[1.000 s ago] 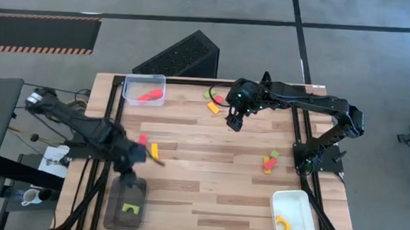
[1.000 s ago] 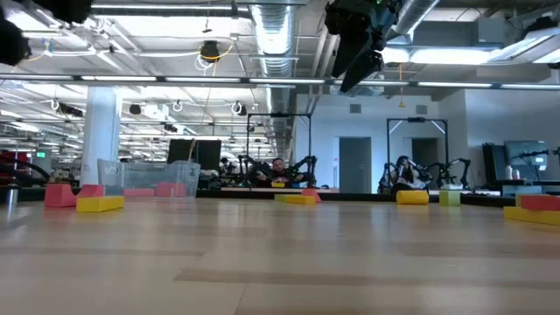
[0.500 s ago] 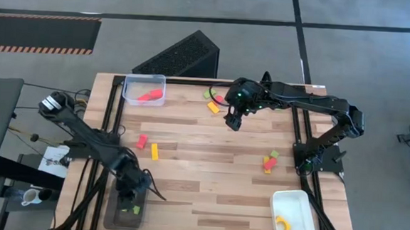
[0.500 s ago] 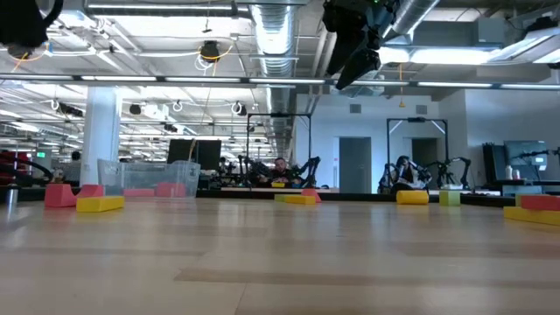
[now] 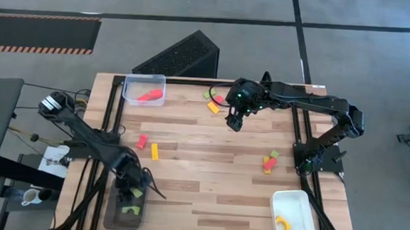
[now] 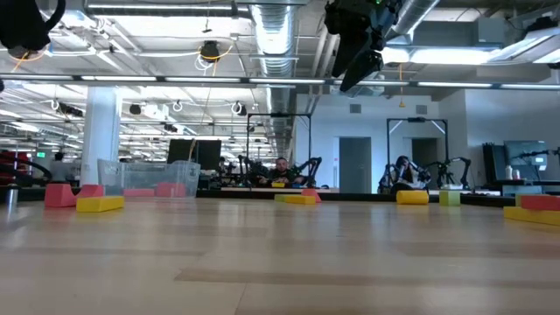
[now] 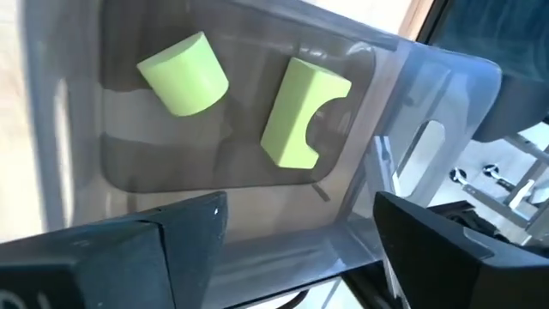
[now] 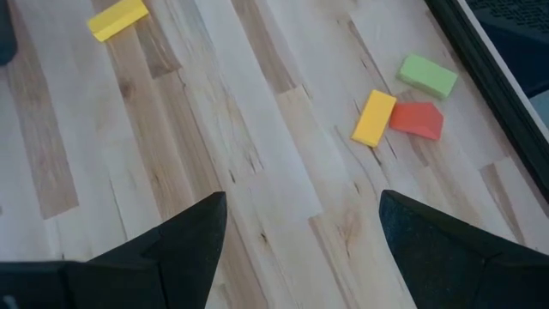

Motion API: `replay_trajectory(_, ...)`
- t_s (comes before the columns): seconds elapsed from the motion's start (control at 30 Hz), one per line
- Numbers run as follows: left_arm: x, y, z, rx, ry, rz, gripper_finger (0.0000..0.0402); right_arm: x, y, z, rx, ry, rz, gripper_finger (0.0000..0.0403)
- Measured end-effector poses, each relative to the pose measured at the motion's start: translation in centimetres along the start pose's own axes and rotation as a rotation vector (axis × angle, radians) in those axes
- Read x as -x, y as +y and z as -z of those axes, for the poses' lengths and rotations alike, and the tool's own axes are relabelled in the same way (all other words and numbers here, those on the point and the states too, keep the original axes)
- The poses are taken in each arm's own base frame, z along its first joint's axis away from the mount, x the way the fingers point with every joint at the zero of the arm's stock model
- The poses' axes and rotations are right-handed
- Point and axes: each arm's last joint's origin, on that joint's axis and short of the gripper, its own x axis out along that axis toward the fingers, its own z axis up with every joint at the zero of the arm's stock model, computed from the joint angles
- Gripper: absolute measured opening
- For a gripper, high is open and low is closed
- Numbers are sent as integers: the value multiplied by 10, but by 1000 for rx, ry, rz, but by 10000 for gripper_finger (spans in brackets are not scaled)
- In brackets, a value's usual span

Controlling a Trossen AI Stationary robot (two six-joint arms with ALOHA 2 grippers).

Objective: Sort & place blocks by color
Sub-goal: Put the orange block into the white transparent bin

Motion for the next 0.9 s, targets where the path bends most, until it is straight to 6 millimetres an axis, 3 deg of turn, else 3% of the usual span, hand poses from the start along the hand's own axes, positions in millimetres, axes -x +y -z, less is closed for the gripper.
replay_trajectory(0.3,39,9,9,-84,-211,40,271,0,-1,5,-21,51,8,328)
replay_trajectory(0.57,82,40,-2,-125,-522,-53,260,1,-1,12,-165,122,22,328)
replay_trajectory(0.73,101,64,-16,-153,-640,-160,260,3,-4,37,-269,353,101,328)
replay_trajectory(0.9,121,85,-30,-186,-782,-255,260,-8,-7,75,-355,577,197,328)
